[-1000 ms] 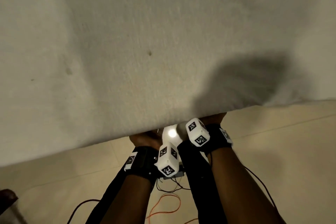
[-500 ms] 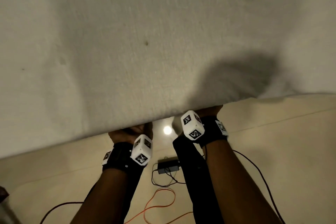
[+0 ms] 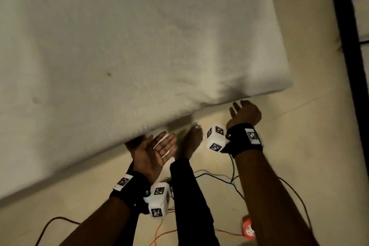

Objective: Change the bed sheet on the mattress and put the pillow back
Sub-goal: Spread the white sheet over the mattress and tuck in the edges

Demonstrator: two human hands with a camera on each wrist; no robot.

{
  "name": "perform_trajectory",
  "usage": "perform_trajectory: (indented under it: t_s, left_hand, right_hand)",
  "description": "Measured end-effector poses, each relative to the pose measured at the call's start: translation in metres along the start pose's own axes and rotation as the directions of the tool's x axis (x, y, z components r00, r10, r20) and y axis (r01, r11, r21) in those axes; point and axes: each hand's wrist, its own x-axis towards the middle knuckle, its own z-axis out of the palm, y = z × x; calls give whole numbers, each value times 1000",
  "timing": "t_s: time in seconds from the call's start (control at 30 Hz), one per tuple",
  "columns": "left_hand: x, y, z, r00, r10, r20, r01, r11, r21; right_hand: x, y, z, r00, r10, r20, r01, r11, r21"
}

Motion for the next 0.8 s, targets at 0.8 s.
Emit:
perform_trajectory:
  t_s: [0.8]
  left_hand:
    - [41,-71,163,992,121,-19,-108,940,323]
  right_hand:
    - [103,-121,-68,994,76,74,-78,997,18]
